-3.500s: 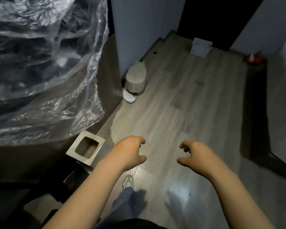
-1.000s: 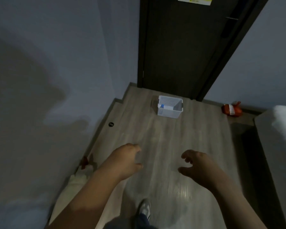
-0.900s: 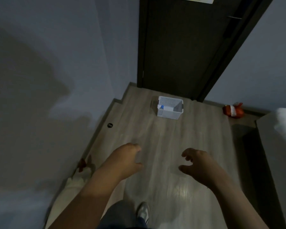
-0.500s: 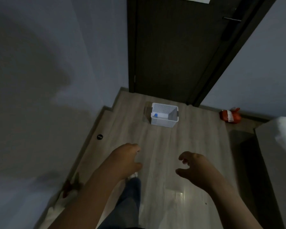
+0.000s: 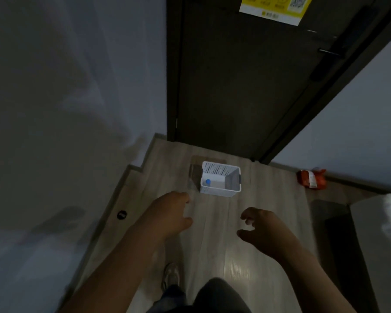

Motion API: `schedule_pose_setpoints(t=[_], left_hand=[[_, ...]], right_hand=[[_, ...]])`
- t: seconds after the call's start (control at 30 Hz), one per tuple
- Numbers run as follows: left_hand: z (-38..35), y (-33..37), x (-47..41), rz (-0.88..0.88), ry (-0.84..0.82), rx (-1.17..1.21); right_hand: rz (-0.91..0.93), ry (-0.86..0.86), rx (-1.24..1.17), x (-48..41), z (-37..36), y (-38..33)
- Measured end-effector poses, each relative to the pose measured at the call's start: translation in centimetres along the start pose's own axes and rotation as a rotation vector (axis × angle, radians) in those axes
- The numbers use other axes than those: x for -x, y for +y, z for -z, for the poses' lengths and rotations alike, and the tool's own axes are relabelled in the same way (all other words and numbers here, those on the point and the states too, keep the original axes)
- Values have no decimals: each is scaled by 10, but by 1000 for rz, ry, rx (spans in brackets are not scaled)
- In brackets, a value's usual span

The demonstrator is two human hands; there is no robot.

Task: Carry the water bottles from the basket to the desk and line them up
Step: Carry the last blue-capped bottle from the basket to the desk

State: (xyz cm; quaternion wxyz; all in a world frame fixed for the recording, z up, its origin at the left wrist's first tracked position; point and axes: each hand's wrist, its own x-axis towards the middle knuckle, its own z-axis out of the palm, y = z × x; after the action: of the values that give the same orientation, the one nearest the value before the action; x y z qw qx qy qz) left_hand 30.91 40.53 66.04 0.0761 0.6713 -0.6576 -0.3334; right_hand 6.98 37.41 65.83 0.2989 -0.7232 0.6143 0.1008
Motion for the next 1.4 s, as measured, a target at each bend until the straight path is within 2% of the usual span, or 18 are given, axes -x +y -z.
schedule_pose_setpoints(t=[0.5,0.87,1.03,1.17,1.4], left_hand=[[32,-19,-151,134,-31,27],[11,-29,-282,422,-4,130],[-22,-58,-331,535,-18,144],[-60,-98,-377,533,-23,118],[-132,-179,-452,438,-30,98]], right_hand=[[97,-38,82,-181,62,10],[207,-203,200,-360,112,41],[198,-257,214,-432,86,55],[198,-216,233,-490,40,69],[70,-244,246,-587,-62,94]])
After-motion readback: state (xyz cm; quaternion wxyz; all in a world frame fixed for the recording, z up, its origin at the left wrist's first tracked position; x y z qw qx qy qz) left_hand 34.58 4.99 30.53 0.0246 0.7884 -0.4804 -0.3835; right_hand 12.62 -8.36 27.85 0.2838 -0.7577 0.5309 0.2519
